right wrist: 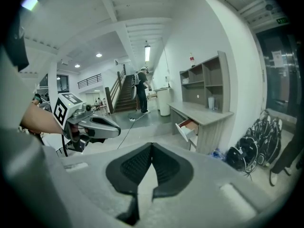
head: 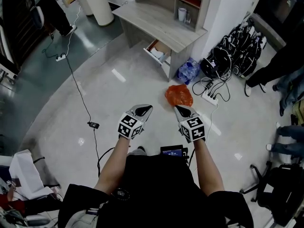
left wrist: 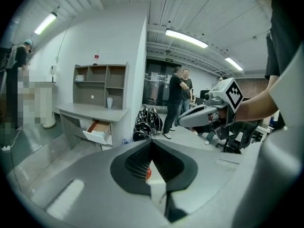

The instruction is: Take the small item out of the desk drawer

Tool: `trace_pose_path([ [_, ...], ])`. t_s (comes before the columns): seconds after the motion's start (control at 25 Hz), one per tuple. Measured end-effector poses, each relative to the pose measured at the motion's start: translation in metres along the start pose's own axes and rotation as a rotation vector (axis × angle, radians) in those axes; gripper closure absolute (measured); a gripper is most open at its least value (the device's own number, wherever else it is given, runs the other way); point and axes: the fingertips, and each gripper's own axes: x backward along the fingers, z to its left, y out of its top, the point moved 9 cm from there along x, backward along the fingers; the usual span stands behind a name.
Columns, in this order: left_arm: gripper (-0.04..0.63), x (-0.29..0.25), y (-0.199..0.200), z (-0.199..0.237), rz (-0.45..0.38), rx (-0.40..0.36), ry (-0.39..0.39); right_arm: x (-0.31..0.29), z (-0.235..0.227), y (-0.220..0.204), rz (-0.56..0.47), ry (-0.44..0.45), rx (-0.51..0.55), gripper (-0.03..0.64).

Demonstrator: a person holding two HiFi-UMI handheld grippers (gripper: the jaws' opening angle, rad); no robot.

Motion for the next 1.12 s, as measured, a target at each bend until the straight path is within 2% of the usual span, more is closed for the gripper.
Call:
trace_pose_path([
  [0.48,0.595,-0.020,-0.002,0.002,-0.004,0.033,0.005,-0.008,-0.021,-0.004,0.021,0.024,-0.002,0.615],
  [0.84,0.595,-0.029,0.001,0.043,0.000,0.051,-0.022,-0.042,-0.024,0.012,0.047,0.009,-0.003,0.615],
  [1.12,0.595,-0.033,0.007,0.093,0.007,0.060,-0.041,-0.083,-0.021,0.030,0.068,-0.007,-0.016,0.615],
])
